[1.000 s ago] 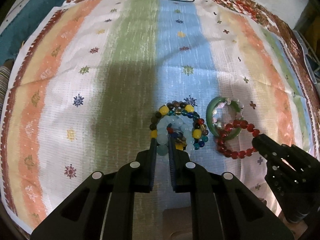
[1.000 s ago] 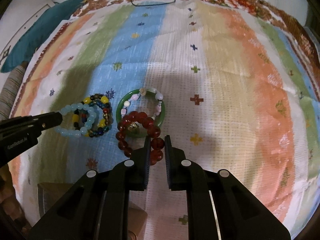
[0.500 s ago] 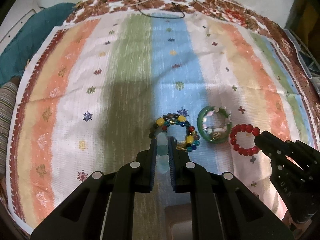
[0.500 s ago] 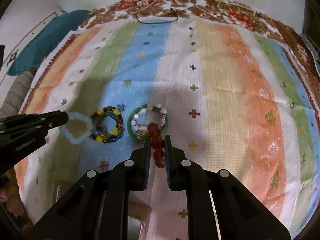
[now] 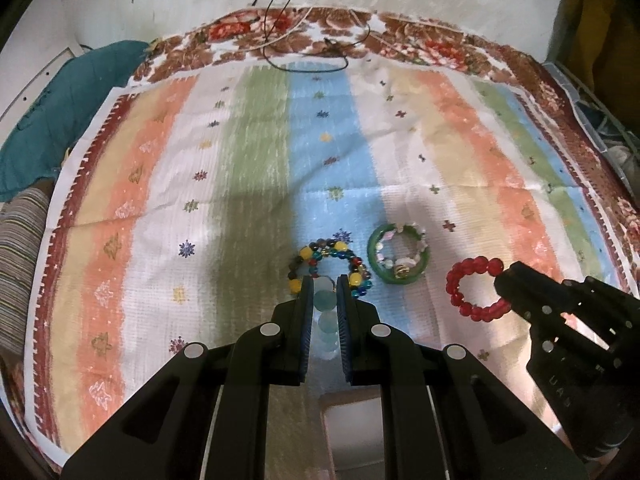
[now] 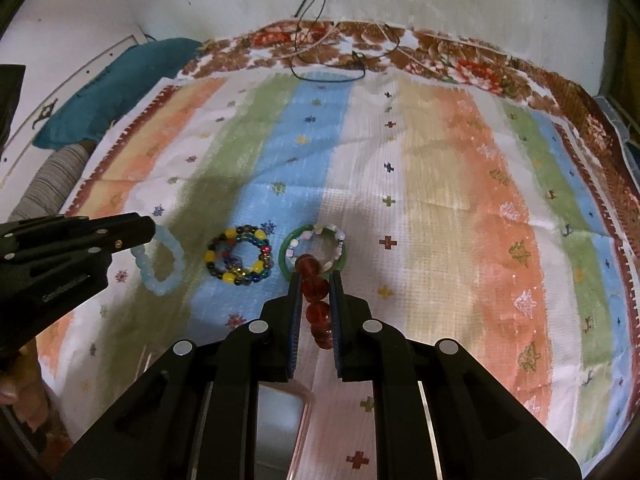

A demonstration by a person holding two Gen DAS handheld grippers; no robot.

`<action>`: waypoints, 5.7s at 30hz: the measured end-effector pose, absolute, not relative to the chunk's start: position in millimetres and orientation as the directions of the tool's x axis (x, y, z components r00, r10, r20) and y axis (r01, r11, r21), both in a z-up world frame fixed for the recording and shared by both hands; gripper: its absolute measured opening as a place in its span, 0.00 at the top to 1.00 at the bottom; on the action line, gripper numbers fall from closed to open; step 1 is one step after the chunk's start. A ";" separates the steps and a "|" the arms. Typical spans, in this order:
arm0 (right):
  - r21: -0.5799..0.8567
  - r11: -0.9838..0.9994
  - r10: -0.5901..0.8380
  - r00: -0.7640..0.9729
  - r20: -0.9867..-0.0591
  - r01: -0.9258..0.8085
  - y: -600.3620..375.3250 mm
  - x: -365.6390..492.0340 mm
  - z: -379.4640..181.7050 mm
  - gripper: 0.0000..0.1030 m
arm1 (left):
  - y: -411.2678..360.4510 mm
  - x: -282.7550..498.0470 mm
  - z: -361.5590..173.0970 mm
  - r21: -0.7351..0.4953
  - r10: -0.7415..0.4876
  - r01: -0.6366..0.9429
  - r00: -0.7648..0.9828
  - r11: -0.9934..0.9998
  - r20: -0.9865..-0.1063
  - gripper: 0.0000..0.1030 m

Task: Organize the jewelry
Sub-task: 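Lift both held bracelets and carry them toward the silver tin, then lower both bracelets into the tin and open both tools, then move both tools back toward the remaining bracelets, then grasp the multicolour bracelet with the left tool while the right tool grasps the white bracelet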

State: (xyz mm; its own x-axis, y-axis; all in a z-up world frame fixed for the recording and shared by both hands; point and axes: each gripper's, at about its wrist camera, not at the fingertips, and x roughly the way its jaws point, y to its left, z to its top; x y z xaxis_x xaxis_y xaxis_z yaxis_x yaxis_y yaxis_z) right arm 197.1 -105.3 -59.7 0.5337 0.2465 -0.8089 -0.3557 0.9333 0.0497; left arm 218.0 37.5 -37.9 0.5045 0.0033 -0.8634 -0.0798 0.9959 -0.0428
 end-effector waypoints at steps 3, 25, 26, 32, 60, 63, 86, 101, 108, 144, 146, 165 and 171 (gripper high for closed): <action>0.052 0.931 0.255 0.543 -0.800 -0.360 -107.7 189.6 -54.8 0.86 | 33.6 210.6 -32.3 -0.038 0.004 -0.069 0.521 0.997 -0.853 0.89; 0.054 0.911 0.312 0.599 -0.738 -0.409 -109.1 137.7 -28.1 0.86 | 12.9 155.1 1.3 -0.066 -0.049 -0.005 0.603 0.998 -0.796 0.89; 0.054 0.909 0.315 0.598 -0.737 -0.413 -108.9 135.4 -27.9 0.86 | 12.2 152.5 2.9 -0.070 -0.054 -0.002 0.607 0.998 -0.793 0.89; 0.062 0.904 0.331 0.599 -0.729 -0.423 -109.8 123.4 -24.4 0.86 | 5.5 135.8 8.3 -0.068 -0.063 0.015 0.627 0.998 -0.776 0.89; 0.080 0.917 0.313 0.582 -0.751 -0.390 -129.6 93.3 -36.5 0.57 | 7.3 103.1 2.7 -0.019 0.014 -0.044 0.641 0.999 -0.767 0.75; 0.082 0.929 0.289 0.571 -0.769 -0.360 -135.3 104.3 -41.5 0.53 | 17.8 109.8 -2.1 -0.042 0.017 -0.079 0.623 0.996 -0.782 0.66; 0.107 0.952 0.252 0.535 -0.806 -0.288 -140.2 160.2 -52.9 0.28 | 48.0 161.1 -31.0 -0.143 -0.034 -0.168 0.527 0.975 -0.849 0.37; 0.099 0.957 0.235 0.526 -0.818 -0.274 -133.9 195.8 -62.6 0.27 | 57.6 195.1 -51.9 -0.161 -0.047 -0.200 0.480 0.967 -0.876 0.36; 0.080 0.956 0.223 0.522 -0.823 -0.283 -128.5 203.8 -67.1 0.27 | 59.8 208.7 -63.4 -0.135 -0.026 -0.208 0.455 0.969 -0.890 0.36; 0.001 0.956 0.153 0.493 -0.856 -0.295 -109.5 252.9 -107.1 0.27 | 70.5 258.2 -112.2 -0.148 -0.063 -0.197 0.381 0.969 -0.922 0.37; -0.002 0.956 0.149 0.491 -0.858 -0.295 -108.5 255.9 -109.7 0.27 | 70.3 260.9 -113.5 -0.156 -0.072 -0.198 0.379 0.968 -0.923 0.37; -0.058 0.952 0.099 0.482 -0.871 -0.301 -99.2 280.3 -130.4 0.28 | 73.7 282.8 -144.6 -0.293 -0.214 -0.214 0.326 0.932 -0.921 0.58; -0.045 0.955 0.103 0.469 -0.877 -0.294 -96.8 287.1 -135.0 0.28 | 73.9 285.4 -152.2 -0.292 -0.217 -0.216 0.313 0.932 -0.925 0.59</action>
